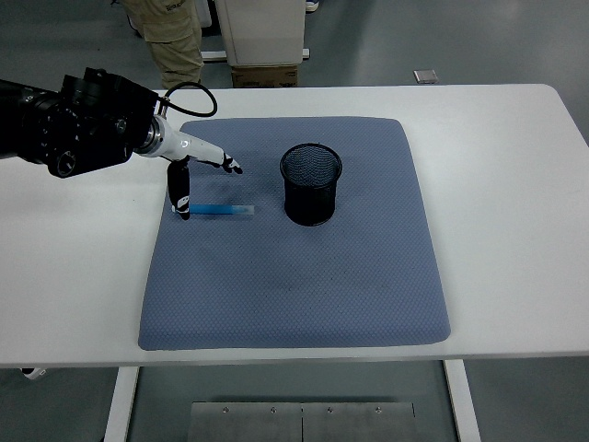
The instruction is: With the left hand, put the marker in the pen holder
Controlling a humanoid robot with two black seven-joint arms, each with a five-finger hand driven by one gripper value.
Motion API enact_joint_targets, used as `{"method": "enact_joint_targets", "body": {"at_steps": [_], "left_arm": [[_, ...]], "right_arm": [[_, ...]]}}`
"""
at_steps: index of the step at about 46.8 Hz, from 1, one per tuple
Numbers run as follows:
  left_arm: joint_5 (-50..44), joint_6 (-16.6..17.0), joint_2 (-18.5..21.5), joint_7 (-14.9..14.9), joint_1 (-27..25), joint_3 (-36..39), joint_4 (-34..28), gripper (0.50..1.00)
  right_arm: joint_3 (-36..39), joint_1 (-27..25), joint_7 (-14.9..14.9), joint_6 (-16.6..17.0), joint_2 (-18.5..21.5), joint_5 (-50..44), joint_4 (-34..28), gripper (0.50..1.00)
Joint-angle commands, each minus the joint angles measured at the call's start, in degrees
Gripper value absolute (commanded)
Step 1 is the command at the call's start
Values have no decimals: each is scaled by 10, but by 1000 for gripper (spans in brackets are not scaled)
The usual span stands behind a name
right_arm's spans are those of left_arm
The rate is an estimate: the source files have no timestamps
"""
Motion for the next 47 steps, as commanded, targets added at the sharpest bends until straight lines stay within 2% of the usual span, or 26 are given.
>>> {"method": "enact_joint_targets", "body": {"at_steps": [1, 6, 13, 22, 29, 44, 47], "left_arm": [[-4, -15, -8, 0, 1, -1, 0, 1000], [-18, -44, -12, 2, 1, -6, -1, 1000], [-24, -47, -13, 3, 6, -8, 0, 1000], [-24, -39, -21, 17, 19, -9, 0, 1000], [-24, -10, -22, 18, 24, -21, 0, 1000], [-22, 3, -29, 26, 24, -22, 0, 1000], [-18, 7, -30, 37, 25, -22, 0, 965]], "right_arm": [[0, 0, 0, 0, 0, 1, -1, 1000], [0, 0, -1, 0, 0, 1, -1, 1000], [0, 0, -1, 0, 0, 0, -1, 1000], [0, 0, 0, 0, 0, 0, -1, 1000], [0, 0, 0, 0, 0, 0, -1, 1000], [0, 0, 0, 0, 0, 0, -1, 1000], [0, 0, 0, 0, 0, 1, -1, 1000]]}}
